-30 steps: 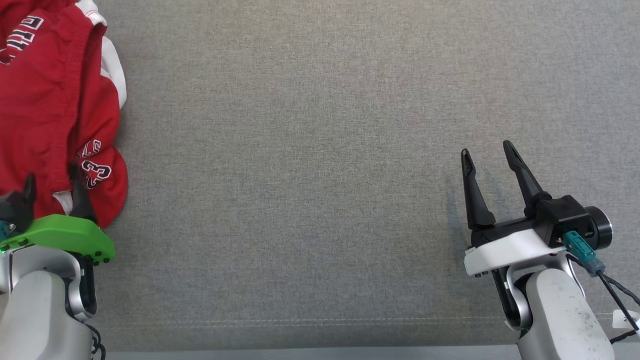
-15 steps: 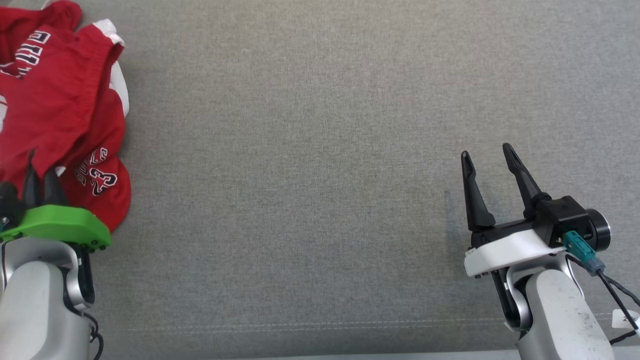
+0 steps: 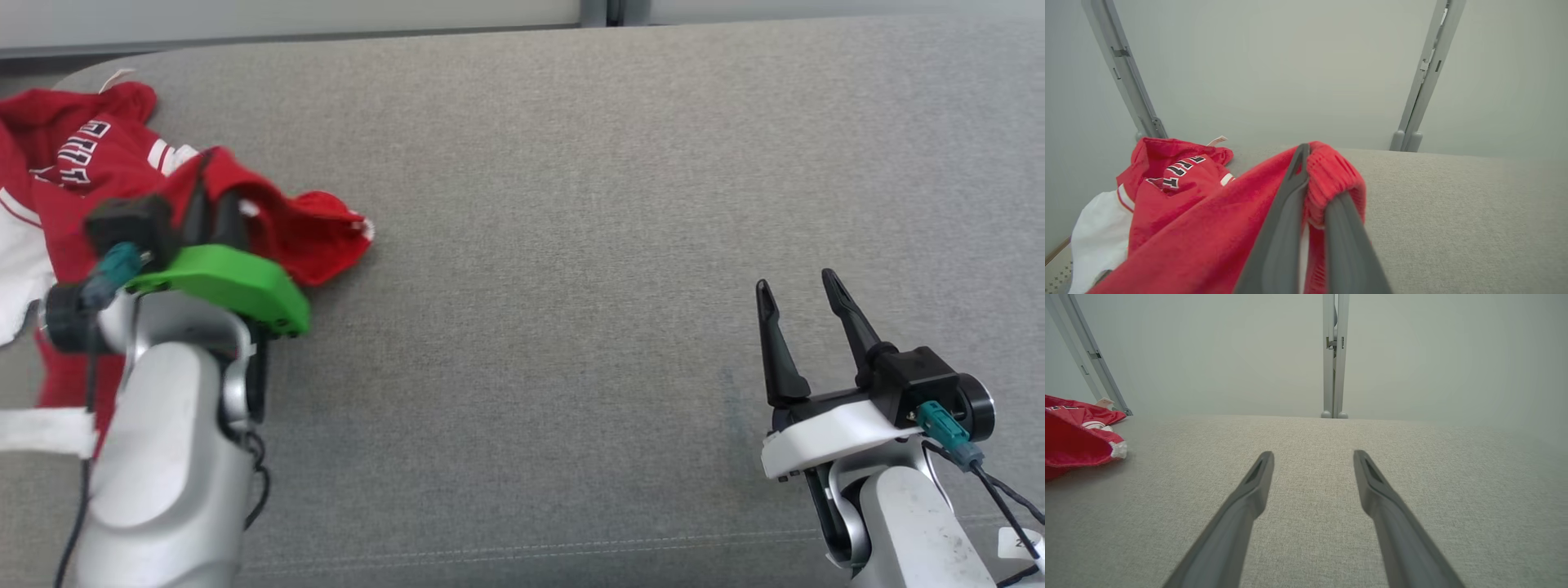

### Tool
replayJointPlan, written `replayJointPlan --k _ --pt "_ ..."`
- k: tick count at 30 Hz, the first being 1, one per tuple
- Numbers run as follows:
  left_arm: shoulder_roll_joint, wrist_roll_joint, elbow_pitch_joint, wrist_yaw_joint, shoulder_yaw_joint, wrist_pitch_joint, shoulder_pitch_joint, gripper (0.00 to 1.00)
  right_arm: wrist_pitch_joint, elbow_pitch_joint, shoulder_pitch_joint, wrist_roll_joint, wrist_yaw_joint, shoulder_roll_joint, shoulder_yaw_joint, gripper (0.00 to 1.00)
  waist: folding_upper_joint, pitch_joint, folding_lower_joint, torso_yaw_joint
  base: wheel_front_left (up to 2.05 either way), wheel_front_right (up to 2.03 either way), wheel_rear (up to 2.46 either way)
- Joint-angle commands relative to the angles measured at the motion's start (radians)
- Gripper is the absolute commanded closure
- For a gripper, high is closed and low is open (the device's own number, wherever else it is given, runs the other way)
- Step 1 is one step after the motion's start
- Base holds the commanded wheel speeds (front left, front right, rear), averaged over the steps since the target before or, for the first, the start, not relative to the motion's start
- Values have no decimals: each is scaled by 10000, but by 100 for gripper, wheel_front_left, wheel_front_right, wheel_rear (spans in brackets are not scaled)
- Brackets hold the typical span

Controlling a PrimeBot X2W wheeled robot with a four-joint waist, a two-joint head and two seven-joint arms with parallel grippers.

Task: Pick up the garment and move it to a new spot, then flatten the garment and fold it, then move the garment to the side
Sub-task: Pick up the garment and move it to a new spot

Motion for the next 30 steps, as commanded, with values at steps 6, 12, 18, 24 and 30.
replayJointPlan --k 6,12,18,24,30 --pt "-815 216 759 -238 -922 117 -1103 100 -34 57 37 171 1 -35 288 0 0 -245 0 -1025 0 0 0" --pt "-1225 124 1681 -417 -1783 -138 -1850 100 -36 70 -121 279 1 -35 484 0 0 -88 0 -1990 0 0 0" --pt "-1310 -304 2215 -548 -2903 -385 -2502 100 -36 88 -199 358 1 -30 527 0 0 113 0 -2869 0 0 0" --pt "-1310 -1161 2156 -347 -4398 -487 -2886 100 -36 103 -218 446 1 -26 573 0 0 273 0 -3408 0 0 0" --pt "-1297 -2050 2593 -24 -5949 -770 -3062 100 -36 129 -291 562 1 -27 773 0 0 409 0 -3733 0 0 0"
